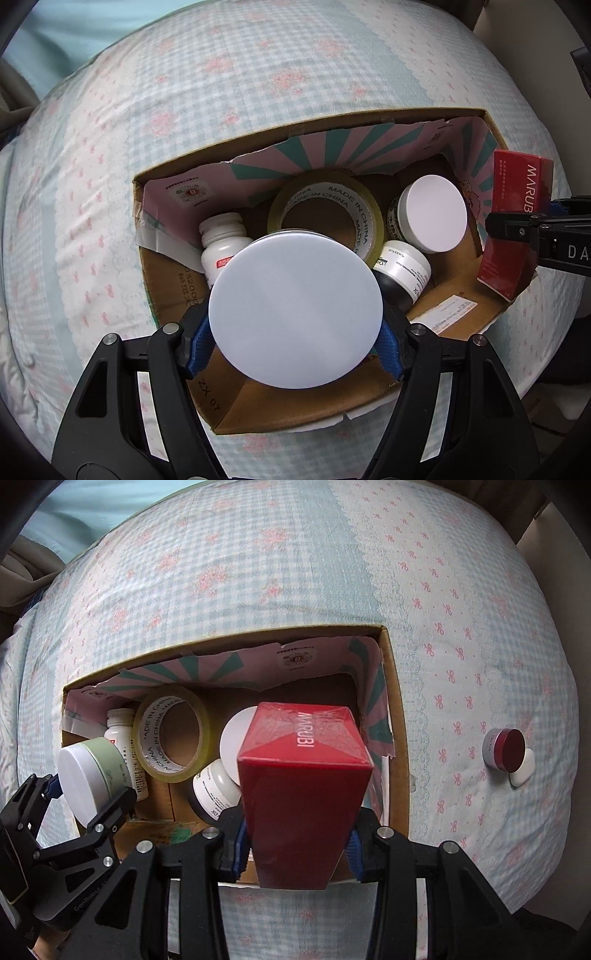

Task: Organize rigid objects
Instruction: 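Lower jar and red box into the box and open both grippers, then move both grippers toward the red-lidded jar and white earbud case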

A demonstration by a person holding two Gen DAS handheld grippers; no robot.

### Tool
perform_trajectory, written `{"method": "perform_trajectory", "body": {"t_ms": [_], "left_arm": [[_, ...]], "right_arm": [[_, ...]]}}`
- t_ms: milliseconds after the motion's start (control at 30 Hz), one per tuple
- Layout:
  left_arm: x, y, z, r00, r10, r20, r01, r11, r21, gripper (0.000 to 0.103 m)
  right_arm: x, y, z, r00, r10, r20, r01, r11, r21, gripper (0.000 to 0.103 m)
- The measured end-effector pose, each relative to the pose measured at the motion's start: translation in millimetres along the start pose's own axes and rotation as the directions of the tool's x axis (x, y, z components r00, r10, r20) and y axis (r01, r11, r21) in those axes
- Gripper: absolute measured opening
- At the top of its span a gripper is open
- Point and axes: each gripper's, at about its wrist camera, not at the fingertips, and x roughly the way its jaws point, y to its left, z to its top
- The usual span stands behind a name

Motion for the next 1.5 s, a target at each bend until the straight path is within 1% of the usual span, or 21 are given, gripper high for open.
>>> {"method": "perform_trajectory", "body": {"t_ms": [33, 67, 100, 133, 200, 267, 367, 433, 500, 600, 767, 867, 933, 1000, 1100, 1267, 1367, 1433, 1500], "left_arm": [[2.7, -0.1, -0.2, 1.000, -0.006, -0.014, 0.006, 1.000, 0.002, 0.070], [3.8, -0.1, -0.6, 1.000, -0.020, -0.020, 0.020, 1.000, 0.004, 0.077], [2.0, -0.3, -1.0, 0.999, -0.033, -0.013, 0.033, 0.999, 0.007, 0.101], [-2.2, -0.4, -1.7, 0.999, -0.039, 0.006, 0.039, 0.999, 0.010, 0.103], [-9.6, 0.2, -3.4, 0.999, -0.029, 0.021, 0.029, 0.999, 0.015, 0.103], [-13.8, 2.7, -5.3, 1.000, -0.020, 0.015, 0.020, 1.000, 0.008, 0.103], [-21.4, 6.3, -9.6, 1.000, -0.028, 0.013, 0.028, 1.000, -0.004, 0.103], [-27.2, 7.4, -11.6, 1.000, -0.021, 0.017, 0.021, 1.000, -0.004, 0.103], [-34.6, 8.7, -12.8, 1.000, -0.011, 0.027, 0.011, 1.000, -0.006, 0.103], [-45.3, 12.9, -14.7, 0.999, -0.020, 0.036, 0.020, 0.999, -0.025, 0.103], [-65.2, 19.4, -18.6, 0.998, 0.001, 0.059, 0.002, 0.999, -0.049, 0.103], [-78.0, 21.7, -22.3, 0.997, 0.014, 0.071, -0.009, 0.998, -0.061, 0.103], [-88.0, 22.8, -24.4, 0.998, 0.005, 0.070, 0.001, 0.997, -0.083, 0.103], [-100.2, 21.5, -26.2, 0.997, -0.006, 0.074, 0.014, 0.994, -0.106, 0.103], [-121.6, 16.1, -28.1, 0.994, -0.007, 0.105, 0.021, 0.992, -0.127, 0.103], [-150.5, -5.6, -24.1, 0.990, 0.012, 0.140, 0.008, 0.990, -0.140, 0.103], [-166.8, -26.8, -17.8, 0.986, 0.031, 0.164, -0.011, 0.992, -0.124, 0.103], [-176.4, -43.8, -13.9, 0.982, 0.044, 0.184, -0.023, 0.993, -0.115, 0.103], [-186.3, -63.9, -9.0, 0.977, 0.062, 0.205, -0.039, 0.993, -0.115, 0.103]], "right_arm": [[4.2, -0.9, 0.3, 1.000, -0.003, -0.012, 0.003, 1.000, 0.001, 0.039], [6.6, -2.3, 0.4, 1.000, 0.004, -0.016, -0.004, 1.000, 0.004, 0.041], [6.4, -4.0, -0.2, 1.000, 0.026, -0.011, -0.025, 1.000, 0.011, 0.048], [4.6, -5.7, -0.9, 0.999, 0.049, -0.002, -0.049, 0.999, 0.020, 0.054], [-4.5, -7.9, -3.2, 0.997, 0.069, 0.035, -0.070, 0.997, 0.025, 0.103], [-17.1, -9.7, -8.7, 0.993, 0.071, 0.094, -0.074, 0.997, 0.029, 0.103], [-20.6, -12.8, -15.6, 0.994, 0.074, 0.078, -0.078, 0.996, 0.045, 0.103], [-22.4, -13.7, -20.3, 0.995, 0.066, 0.072, -0.069, 0.996, 0.048, 0.103], [-27.1, -12.7, -23.3, 0.995, 0.061, 0.082, -0.065, 0.997, 0.043, 0.103], [-34.5, -11.5, -26.9, 0.994, 0.056, 0.098, -0.060, 0.998, 0.037, 0.103], [-50.3, -3.7, -31.8, 0.987, 0.091, 0.129, -0.093, 0.996, 0.013, 0.103], [-60.1, 1.1, -35.1, 0.985, 0.098, 0.142, -0.099, 0.995, 0.001, 0.103], [-68.3, 1.9, -38.8, 0.983, 0.103, 0.151, -0.106, 0.994, 0.006, 0.103], [-75.4, -0.5, -42.6, 0.983, 0.127, 0.135, -0.132, 0.991, 0.024, 0.103], [-91.5, -6.3, -51.7, 0.979, 0.134, 0.152, -0.140, 0.990, 0.034, 0.103], [-124.5, -27.0, -68.8, 0.968, 0.124, 0.216, -0.132, 0.991, 0.024, 0.103], [-149.2, -52.5, -78.9, 0.957, 0.095, 0.272, -0.103, 0.995, 0.015, 0.103], [-164.6, -74.5, -86.7, 0.948, 0.063, 0.312, -0.069, 0.998, 0.008, 0.103], [-178.3, -98.5, -95.7, 0.934, -0.008, 0.357, 0.007, 1.000, 0.005, 0.103]]}}
